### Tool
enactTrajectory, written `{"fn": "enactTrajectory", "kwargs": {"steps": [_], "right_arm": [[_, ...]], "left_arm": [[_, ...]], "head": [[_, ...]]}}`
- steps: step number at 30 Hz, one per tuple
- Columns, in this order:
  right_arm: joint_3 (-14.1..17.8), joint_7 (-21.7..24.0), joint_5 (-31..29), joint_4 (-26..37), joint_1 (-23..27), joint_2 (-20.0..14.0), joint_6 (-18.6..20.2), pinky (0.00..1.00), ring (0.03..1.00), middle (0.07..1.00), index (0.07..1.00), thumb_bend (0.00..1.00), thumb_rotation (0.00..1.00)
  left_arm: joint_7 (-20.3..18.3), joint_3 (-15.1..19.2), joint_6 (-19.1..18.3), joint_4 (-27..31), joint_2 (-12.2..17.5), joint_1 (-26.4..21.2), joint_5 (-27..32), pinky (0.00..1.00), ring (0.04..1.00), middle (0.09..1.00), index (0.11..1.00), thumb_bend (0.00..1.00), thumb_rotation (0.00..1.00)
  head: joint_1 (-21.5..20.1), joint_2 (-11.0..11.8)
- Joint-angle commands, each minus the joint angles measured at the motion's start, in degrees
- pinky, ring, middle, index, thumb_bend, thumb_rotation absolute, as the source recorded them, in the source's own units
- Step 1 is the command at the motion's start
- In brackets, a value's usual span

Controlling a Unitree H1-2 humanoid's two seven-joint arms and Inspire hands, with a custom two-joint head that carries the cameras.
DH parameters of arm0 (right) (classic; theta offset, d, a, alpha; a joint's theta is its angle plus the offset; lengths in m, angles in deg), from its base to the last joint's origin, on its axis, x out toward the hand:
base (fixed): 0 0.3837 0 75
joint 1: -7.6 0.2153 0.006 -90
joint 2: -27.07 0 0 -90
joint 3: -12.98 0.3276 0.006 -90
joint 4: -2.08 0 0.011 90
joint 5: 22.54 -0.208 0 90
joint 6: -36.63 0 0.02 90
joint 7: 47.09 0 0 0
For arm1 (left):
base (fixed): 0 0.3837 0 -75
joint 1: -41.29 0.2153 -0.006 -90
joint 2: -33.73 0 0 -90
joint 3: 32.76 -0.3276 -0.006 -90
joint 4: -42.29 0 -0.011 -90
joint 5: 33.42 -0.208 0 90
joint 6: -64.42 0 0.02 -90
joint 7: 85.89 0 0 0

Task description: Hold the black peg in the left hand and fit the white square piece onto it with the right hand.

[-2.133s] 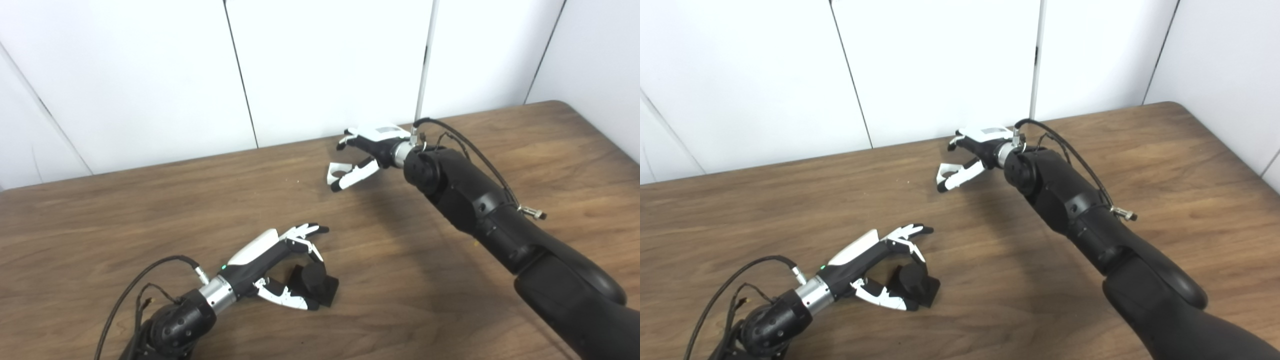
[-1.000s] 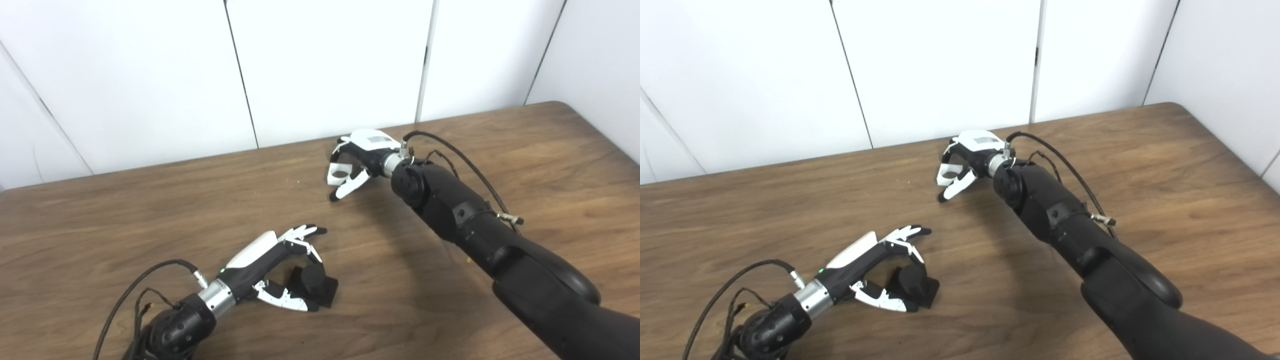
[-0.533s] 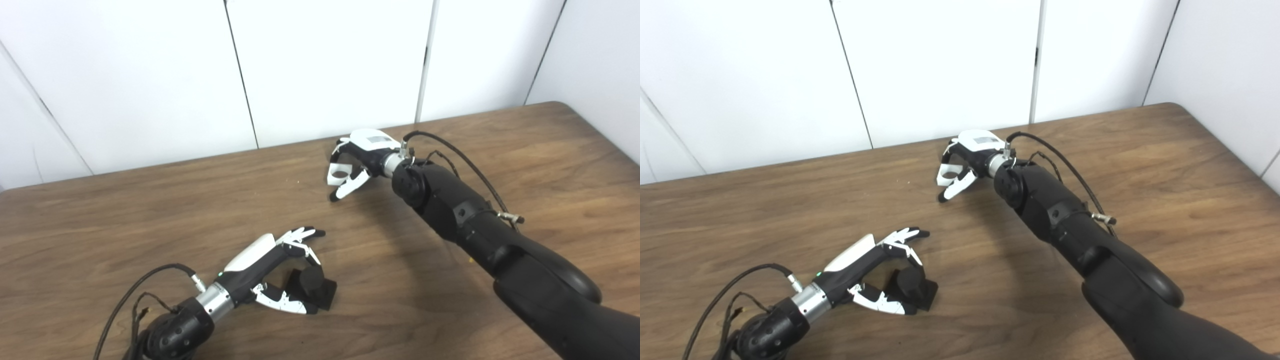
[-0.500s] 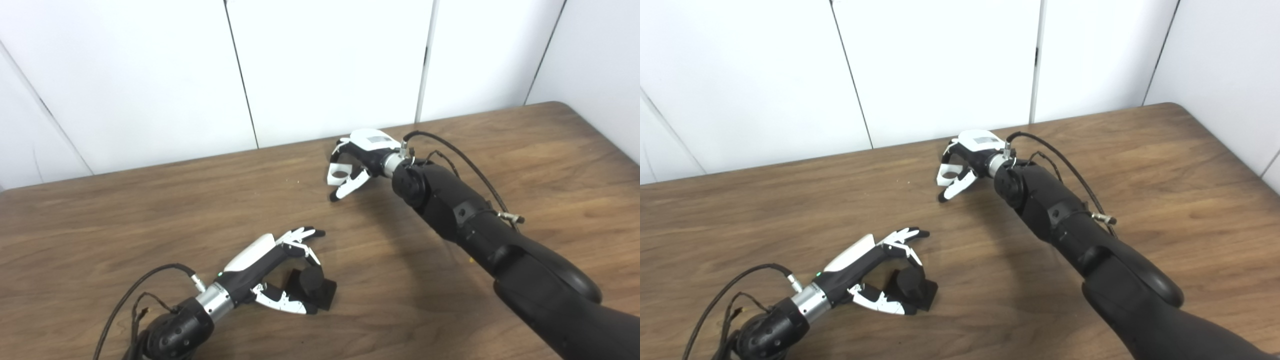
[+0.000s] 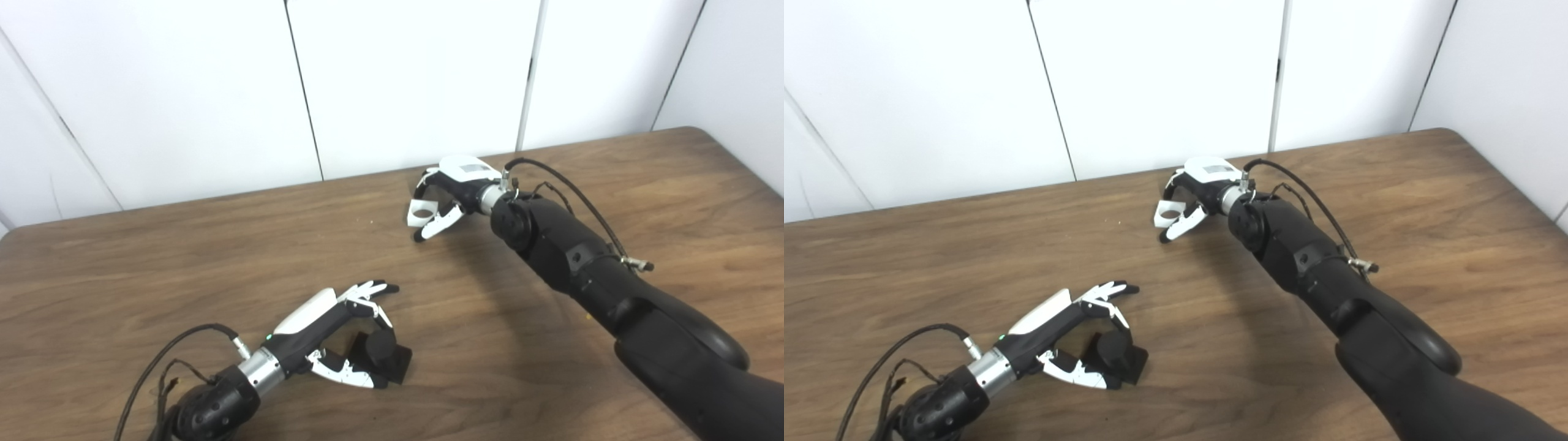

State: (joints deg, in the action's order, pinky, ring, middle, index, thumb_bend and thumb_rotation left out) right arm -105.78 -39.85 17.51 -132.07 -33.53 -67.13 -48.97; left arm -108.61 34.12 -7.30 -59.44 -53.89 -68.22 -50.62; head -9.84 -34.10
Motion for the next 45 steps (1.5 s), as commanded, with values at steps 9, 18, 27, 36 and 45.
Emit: {"fn": "enactTrajectory", "kwargs": {"steps": [9,18,27,36,45], "right_arm": [[0.4,-0.5,1.1,-1.2,0.4,-2.9,1.3,0.94,0.942,0.915,0.706,0.68,0.39],[0.6,-1.7,1.0,-1.1,-0.1,-2.5,1.8,0.95,0.925,0.886,0.618,0.66,0.3],[0.4,-3.1,0.6,-1.5,-0.4,-1.9,1.2,0.96,0.918,0.857,0.491,0.51,0.15],[0.1,-4.5,0.4,-3.1,-0.2,-1.8,0.3,0.94,0.913,0.844,0.489,0.51,0.14],[-0.1,-5.0,0.4,-3.5,-0.2,-2.3,-0.4,0.94,0.913,0.84,0.487,0.51,0.14]], "left_arm": [[-1.6,-0.1,-1.3,0.1,2.2,0.5,-1.3,1.0,1.0,0.956,0.491,0.52,0.07],[-1.6,-0.1,-1.1,-0.3,2.2,0.5,-1.2,1.0,1.0,0.956,0.491,0.52,0.08],[-1.8,-0.1,-1.2,0.2,2.4,0.9,-1.0,1.0,1.0,0.958,0.491,0.52,0.08],[-1.8,-0.1,-1.5,0.6,2.5,1.1,-1.1,1.0,1.0,0.958,0.491,0.52,0.08],[-1.5,-0.1,-1.2,-0.1,2.2,0.9,-1.2,1.0,1.0,0.956,0.491,0.52,0.08]], "head": [[-0.1,-0.2],[0.1,-0.3],[0.3,-0.6],[0.5,-0.9],[1.0,-0.9]]}}
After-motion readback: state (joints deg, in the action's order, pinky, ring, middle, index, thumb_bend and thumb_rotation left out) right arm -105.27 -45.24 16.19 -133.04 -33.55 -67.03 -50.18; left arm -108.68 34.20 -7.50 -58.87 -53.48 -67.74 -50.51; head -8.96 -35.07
